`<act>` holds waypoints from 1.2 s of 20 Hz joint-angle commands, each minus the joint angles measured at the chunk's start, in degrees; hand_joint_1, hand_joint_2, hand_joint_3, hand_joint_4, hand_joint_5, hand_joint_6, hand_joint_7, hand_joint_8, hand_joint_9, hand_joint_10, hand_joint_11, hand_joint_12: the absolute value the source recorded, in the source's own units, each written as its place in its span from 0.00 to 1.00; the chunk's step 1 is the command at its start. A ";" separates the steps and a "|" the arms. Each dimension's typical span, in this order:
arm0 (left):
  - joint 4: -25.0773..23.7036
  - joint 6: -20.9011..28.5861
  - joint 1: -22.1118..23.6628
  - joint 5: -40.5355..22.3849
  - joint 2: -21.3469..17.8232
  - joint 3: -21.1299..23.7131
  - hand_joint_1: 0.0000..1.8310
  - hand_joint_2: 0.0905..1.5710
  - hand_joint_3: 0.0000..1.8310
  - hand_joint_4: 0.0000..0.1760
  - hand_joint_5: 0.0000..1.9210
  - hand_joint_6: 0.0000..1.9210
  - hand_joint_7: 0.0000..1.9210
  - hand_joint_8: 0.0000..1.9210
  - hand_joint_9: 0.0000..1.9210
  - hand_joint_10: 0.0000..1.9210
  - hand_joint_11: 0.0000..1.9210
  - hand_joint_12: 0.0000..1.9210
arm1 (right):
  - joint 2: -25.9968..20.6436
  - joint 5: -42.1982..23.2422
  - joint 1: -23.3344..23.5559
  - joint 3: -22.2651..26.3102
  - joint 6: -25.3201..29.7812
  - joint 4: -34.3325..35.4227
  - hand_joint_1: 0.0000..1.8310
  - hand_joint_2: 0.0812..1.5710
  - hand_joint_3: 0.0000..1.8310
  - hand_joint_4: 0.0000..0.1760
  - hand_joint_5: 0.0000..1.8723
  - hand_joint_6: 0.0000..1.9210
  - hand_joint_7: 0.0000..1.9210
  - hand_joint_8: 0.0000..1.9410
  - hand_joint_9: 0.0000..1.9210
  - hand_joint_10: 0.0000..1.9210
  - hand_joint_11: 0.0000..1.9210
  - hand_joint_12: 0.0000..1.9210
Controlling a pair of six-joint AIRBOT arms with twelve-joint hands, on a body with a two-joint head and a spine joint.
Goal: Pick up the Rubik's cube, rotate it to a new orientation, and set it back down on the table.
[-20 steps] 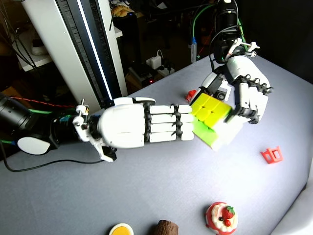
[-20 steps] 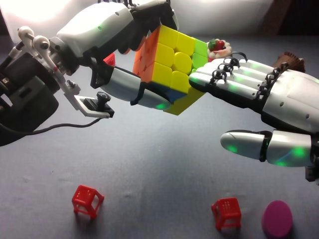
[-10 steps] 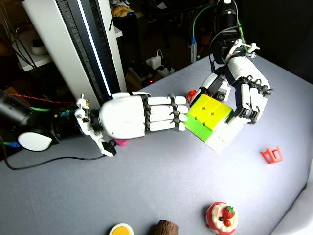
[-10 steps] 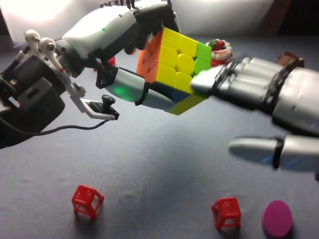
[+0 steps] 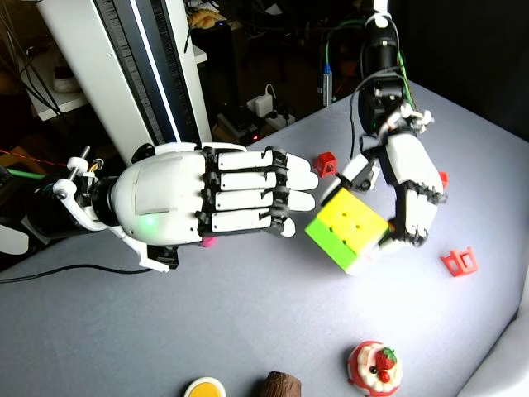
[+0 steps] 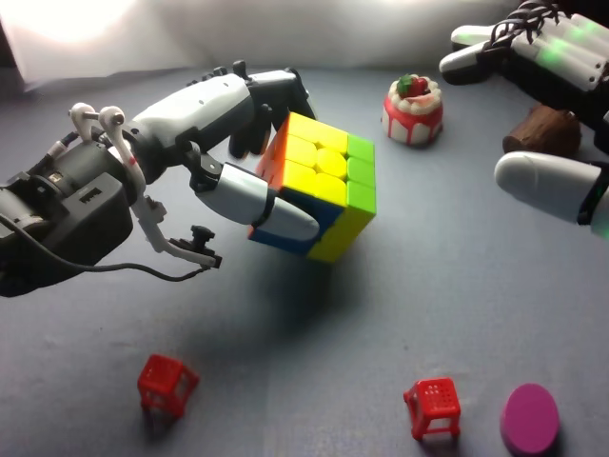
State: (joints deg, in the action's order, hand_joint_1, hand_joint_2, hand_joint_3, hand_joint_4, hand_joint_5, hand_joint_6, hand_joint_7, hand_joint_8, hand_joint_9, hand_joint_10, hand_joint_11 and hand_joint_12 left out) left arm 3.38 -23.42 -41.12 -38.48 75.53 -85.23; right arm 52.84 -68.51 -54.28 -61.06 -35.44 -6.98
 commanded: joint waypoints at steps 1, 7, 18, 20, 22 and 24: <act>0.70 0.81 0.46 -7.52 -0.03 -0.01 0.47 0.72 0.00 0.03 0.04 0.45 0.09 0.40 0.04 0.59 0.01 0.88 | -0.22 -7.31 0.73 -0.09 0.34 1.50 0.00 0.90 0.00 0.00 0.00 0.44 0.00 0.28 0.00 0.36 0.00 0.90; -0.19 -2.75 0.12 -10.37 -5.22 4.46 0.37 0.63 0.00 0.46 0.00 0.00 0.00 0.00 0.00 0.00 0.00 0.01 | -0.49 -7.30 0.69 -0.23 0.34 2.26 0.00 0.92 0.00 0.00 0.00 0.39 0.00 0.22 0.00 0.34 0.00 0.99; 1.97 -12.63 -6.02 -30.55 -16.58 16.83 0.00 0.63 0.01 0.38 0.00 0.00 0.00 0.00 0.00 0.00 0.00 0.00 | -1.29 -7.45 -0.99 -0.10 0.34 6.75 0.00 0.86 0.00 0.00 0.00 0.00 0.00 0.00 0.00 0.00 0.00 1.00; 3.57 -13.41 -8.09 -34.23 -18.16 18.42 0.00 0.66 0.02 0.37 0.00 0.00 0.00 0.00 0.00 0.00 0.00 0.00 | -1.64 -8.11 -1.09 0.17 0.34 7.37 0.00 0.85 0.00 0.00 0.00 0.00 0.00 0.00 0.00 0.00 0.00 1.00; 5.09 -13.49 -10.05 -38.05 -19.53 19.71 0.00 0.61 0.00 0.97 0.00 0.00 0.00 0.00 0.00 0.00 0.00 0.00 | -2.13 -10.00 -1.11 0.75 0.34 8.20 0.00 0.83 0.00 0.00 0.00 0.00 0.00 0.00 0.00 0.00 0.00 1.00; 6.40 -14.14 -11.86 -41.21 -20.75 21.26 0.00 0.64 0.01 0.97 0.00 0.00 0.00 0.00 0.00 0.00 0.00 0.00 | -2.93 -12.22 -1.19 1.64 0.34 8.78 0.00 0.83 0.00 0.00 0.00 0.00 0.00 0.00 0.00 0.00 0.00 1.00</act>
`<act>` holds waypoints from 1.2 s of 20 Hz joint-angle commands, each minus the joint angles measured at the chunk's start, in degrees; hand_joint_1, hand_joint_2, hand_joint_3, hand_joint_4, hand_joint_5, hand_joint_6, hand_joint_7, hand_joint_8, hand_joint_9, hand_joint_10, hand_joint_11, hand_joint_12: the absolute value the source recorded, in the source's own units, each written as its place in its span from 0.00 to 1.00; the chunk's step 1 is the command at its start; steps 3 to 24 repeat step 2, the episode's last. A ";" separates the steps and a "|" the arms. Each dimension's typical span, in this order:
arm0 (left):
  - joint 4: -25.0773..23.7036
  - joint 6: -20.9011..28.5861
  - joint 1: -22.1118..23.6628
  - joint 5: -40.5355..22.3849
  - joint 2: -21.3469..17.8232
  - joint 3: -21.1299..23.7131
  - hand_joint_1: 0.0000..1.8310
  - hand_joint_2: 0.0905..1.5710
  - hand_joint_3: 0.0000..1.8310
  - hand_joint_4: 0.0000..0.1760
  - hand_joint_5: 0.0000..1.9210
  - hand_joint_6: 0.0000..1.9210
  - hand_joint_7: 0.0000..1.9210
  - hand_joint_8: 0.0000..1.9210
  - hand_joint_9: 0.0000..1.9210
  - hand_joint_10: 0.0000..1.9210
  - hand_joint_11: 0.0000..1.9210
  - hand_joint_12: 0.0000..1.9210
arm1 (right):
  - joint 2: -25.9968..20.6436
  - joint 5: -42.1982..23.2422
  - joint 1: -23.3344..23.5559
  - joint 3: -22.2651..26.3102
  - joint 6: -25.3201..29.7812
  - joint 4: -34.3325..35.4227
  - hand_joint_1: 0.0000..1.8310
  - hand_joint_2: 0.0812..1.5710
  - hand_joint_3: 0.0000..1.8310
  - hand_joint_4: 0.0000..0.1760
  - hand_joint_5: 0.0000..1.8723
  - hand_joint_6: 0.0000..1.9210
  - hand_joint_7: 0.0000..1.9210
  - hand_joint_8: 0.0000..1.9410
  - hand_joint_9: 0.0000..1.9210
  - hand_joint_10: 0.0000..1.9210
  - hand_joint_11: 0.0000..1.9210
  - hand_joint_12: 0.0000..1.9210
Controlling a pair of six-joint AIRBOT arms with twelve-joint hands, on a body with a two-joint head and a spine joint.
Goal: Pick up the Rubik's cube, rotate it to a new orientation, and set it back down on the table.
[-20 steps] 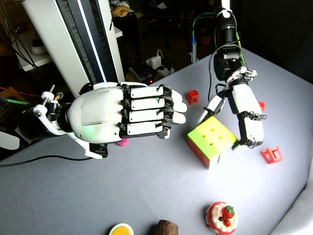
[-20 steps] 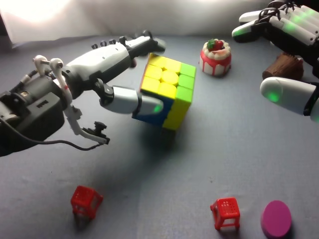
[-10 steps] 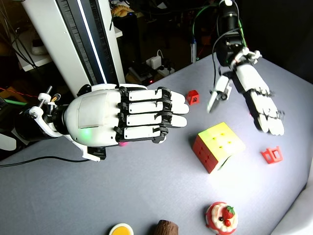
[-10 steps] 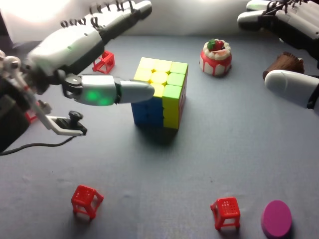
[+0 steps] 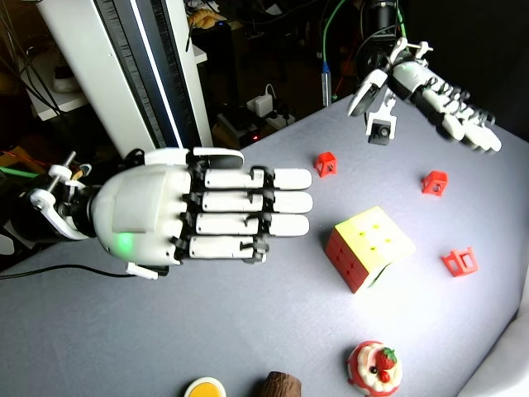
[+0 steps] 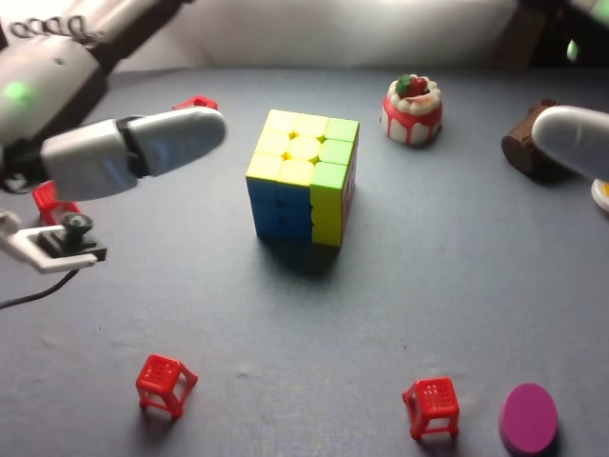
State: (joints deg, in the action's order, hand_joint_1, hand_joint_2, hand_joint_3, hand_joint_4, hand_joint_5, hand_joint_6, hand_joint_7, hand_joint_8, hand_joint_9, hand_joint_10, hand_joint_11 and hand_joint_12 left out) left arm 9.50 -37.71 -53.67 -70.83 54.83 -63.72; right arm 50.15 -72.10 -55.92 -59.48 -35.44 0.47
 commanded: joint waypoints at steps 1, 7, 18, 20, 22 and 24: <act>0.97 -0.18 -0.31 -10.78 -0.61 0.69 0.00 0.63 0.01 0.97 0.00 0.00 0.00 0.00 0.00 0.00 0.00 0.00 | -0.76 -9.75 0.45 0.72 0.34 1.47 0.00 0.81 0.02 0.00 0.00 0.00 0.00 0.00 0.00 0.00 0.00 0.43; 1.68 -0.59 -1.46 -13.18 -1.22 1.58 0.00 0.64 0.01 0.99 0.00 0.00 0.00 0.00 0.00 0.00 0.00 0.00 | -1.39 -11.12 0.45 1.55 0.34 1.62 0.00 0.83 0.03 0.00 0.00 0.00 0.00 0.00 0.00 0.00 0.00 0.09; 1.68 -0.59 -1.46 -13.18 -1.22 1.58 0.00 0.64 0.01 0.99 0.00 0.00 0.00 0.00 0.00 0.00 0.00 0.00 | -1.39 -11.12 0.45 1.55 0.34 1.62 0.00 0.83 0.03 0.00 0.00 0.00 0.00 0.00 0.00 0.00 0.00 0.09; 1.68 -0.59 -1.46 -13.18 -1.22 1.58 0.00 0.64 0.01 0.99 0.00 0.00 0.00 0.00 0.00 0.00 0.00 0.00 | -1.39 -11.12 0.45 1.55 0.34 1.62 0.00 0.83 0.03 0.00 0.00 0.00 0.00 0.00 0.00 0.00 0.00 0.09; 1.68 -0.59 -1.46 -13.18 -1.22 1.58 0.00 0.64 0.01 0.99 0.00 0.00 0.00 0.00 0.00 0.00 0.00 0.00 | -1.39 -11.12 0.45 1.55 0.34 1.62 0.00 0.83 0.03 0.00 0.00 0.00 0.00 0.00 0.00 0.00 0.00 0.09; 1.68 -0.59 -1.46 -13.18 -1.22 1.58 0.00 0.64 0.01 0.99 0.00 0.00 0.00 0.00 0.00 0.00 0.00 0.00 | -1.39 -11.12 0.45 1.55 0.34 1.62 0.00 0.83 0.03 0.00 0.00 0.00 0.00 0.00 0.00 0.00 0.00 0.09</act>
